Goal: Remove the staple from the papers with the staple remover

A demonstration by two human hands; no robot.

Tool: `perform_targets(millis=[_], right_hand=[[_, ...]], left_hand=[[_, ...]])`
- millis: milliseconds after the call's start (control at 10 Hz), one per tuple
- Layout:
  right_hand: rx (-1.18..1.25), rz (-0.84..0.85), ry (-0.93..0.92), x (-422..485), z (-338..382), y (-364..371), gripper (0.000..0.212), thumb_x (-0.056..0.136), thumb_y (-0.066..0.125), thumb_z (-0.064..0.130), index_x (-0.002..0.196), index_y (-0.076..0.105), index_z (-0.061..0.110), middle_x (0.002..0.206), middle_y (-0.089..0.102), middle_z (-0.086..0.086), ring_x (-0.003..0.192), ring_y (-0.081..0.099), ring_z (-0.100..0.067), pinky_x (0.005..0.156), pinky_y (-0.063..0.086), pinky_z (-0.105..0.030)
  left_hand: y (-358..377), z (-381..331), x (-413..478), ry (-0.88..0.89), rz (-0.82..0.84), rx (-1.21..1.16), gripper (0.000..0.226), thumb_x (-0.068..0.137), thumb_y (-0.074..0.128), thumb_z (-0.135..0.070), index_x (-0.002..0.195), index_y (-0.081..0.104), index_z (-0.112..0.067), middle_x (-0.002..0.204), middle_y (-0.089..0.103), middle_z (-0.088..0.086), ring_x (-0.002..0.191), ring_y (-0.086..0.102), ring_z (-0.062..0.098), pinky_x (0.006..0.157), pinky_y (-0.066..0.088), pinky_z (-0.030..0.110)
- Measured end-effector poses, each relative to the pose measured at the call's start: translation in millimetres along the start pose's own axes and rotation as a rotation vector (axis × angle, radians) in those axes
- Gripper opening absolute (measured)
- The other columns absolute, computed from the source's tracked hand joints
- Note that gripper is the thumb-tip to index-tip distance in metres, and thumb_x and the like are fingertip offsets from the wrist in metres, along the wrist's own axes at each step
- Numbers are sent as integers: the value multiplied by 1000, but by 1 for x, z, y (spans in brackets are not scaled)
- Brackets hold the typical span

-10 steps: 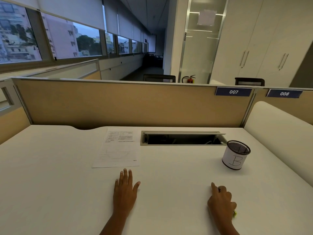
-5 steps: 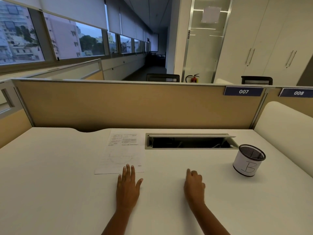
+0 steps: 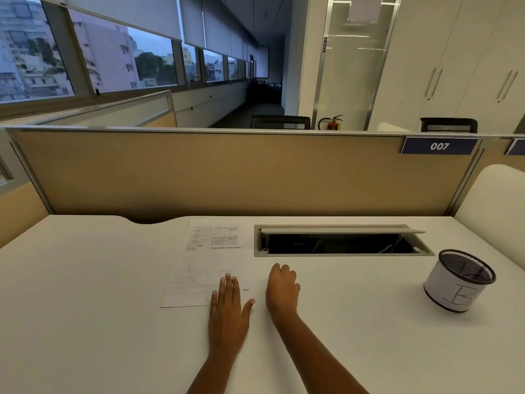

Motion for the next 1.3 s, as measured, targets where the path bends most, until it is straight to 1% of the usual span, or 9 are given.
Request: perform_targets(millis=[100,200,300,500,600,700,800,1000,1300], right_hand=[[6,3,4,9,7,4,55,91,52,12,139,26,5,141,38,-14,127,39,-29,102,38,-36],[1,16,-2,15,13,6,54,91,50,13,139,25,4,141,38,-14,127,38,-29,103,38,-36],[-18,35,-10,19,17,7,56,91,51,14,139,24,3,142,37,-16,127,38,-29,103,37,-36],[-44,44,-13,21,17,13,48,91,49,10,135,30,2,136,42,-16,122,42,-28,100,40,-35],[-44,43,-23,21,16,13,49,92,48,11,136,29,3,137,41,-15,123,42,-28,100,40,-34],[-29,49,-33,21,15,12,51,93,46,15,139,24,4,141,37,-15,126,39,-28,102,38,-34],[10,34,-44,17,7,8,48,96,38,22,139,24,7,144,35,-13,128,38,-29,102,38,-36],[1,-71,-62,-2,-53,-15,50,98,25,36,142,23,12,151,26,-10,139,22,-27,107,34,-35],[-56,43,-42,-55,-138,-25,58,95,10,44,145,9,16,157,4,-7,145,0,-23,117,8,-40]], left_hand=[[1,-2,6,-19,25,30,67,90,1,-51,129,32,-6,119,65,14,119,52,28,112,-15,22],[3,-2,7,-31,48,38,66,90,2,-51,123,39,-6,118,66,13,108,63,27,112,-13,23],[7,-1,9,-45,78,40,70,91,3,-51,121,46,-5,118,66,14,108,63,27,112,-12,23],[-1,-3,3,-79,71,58,84,88,-5,-54,120,54,-3,126,60,12,115,58,24,110,26,28],[-4,-3,2,-67,59,46,107,68,-28,-67,138,25,-6,147,19,5,138,25,20,112,10,30],[-5,-3,4,-80,114,98,85,87,-5,-55,119,55,-5,126,60,11,114,59,23,113,20,23],[-9,-4,0,-93,151,88,77,92,1,-48,109,63,-5,111,70,11,102,67,23,89,50,32],[-13,-10,-7,-72,86,152,78,92,-1,-46,113,60,-2,114,67,17,104,65,29,80,55,43],[-9,-52,-37,1,90,119,70,92,1,-47,118,51,-5,117,66,15,105,64,30,78,54,44]])
Point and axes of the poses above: each hand's wrist, its own x-axis towards the middle knuckle, its own y-axis out of the palm, z = x × y, the point moved 3 cm from there along x, towards the middle knuckle
